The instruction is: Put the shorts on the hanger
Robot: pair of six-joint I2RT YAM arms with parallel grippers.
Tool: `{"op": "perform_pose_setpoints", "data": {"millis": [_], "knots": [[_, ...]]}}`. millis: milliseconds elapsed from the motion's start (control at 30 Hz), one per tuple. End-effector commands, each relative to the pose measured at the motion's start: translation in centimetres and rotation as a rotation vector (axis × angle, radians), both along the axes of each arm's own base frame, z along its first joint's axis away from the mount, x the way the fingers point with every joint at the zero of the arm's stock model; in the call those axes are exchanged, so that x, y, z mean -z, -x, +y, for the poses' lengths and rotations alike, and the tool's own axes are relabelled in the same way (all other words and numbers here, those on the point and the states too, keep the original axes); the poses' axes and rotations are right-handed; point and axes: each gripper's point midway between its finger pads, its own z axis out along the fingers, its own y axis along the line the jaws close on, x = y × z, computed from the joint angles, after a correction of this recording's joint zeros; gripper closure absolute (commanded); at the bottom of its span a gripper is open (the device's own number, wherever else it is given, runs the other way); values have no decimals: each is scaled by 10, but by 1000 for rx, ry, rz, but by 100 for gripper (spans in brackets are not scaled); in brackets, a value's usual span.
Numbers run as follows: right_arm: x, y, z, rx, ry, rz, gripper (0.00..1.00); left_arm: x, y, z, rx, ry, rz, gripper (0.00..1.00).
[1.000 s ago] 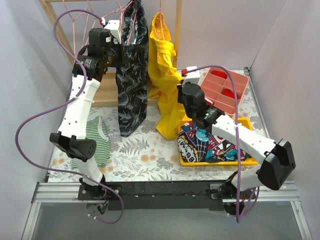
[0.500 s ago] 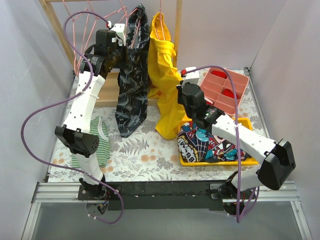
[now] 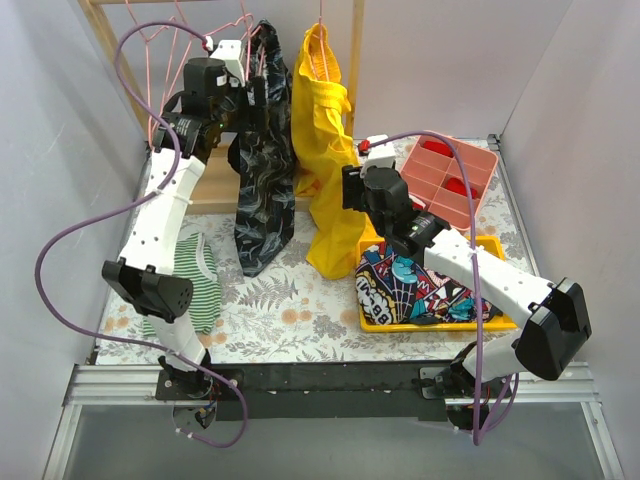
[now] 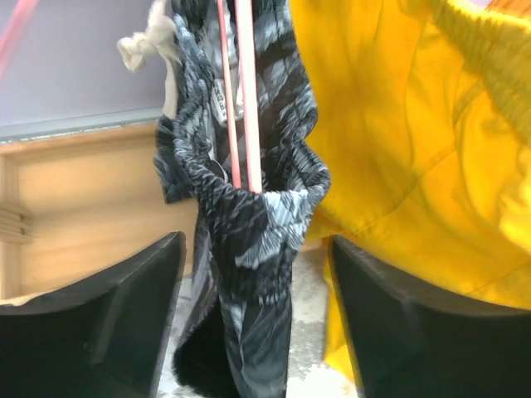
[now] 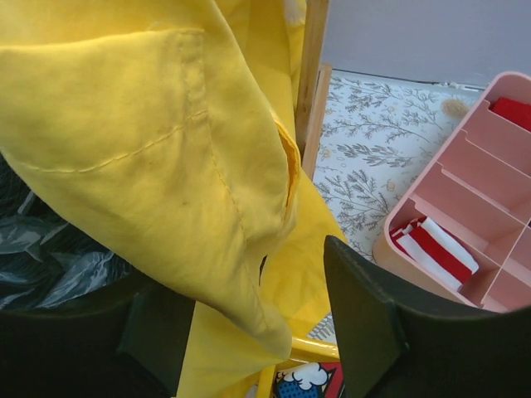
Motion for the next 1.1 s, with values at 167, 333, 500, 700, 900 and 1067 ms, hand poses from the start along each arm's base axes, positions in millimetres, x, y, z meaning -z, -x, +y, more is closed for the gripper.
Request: {"op": "perform_pose_setpoints", "data": {"millis": [167,333,500,700,900,1067], "knots": [[-49,16,21,-144,-143,-46,18,-77,60,20,-40,116,-189,2],[-56,40,23,-233,-188,-17,5,-73,115,-17,46,183,-212,2],[-55,66,8,-254,-225,16,1,-12,166,-70,144,179,-106,2],[-33,100,-19,-247,-292,64,2,66,221,-101,217,238,29,2],[22,129,-45,-213,-324,140,1,150,258,-108,239,328,183,2],[52,148,-66,-182,-337,183,1,192,270,-96,162,371,284,2]]}}
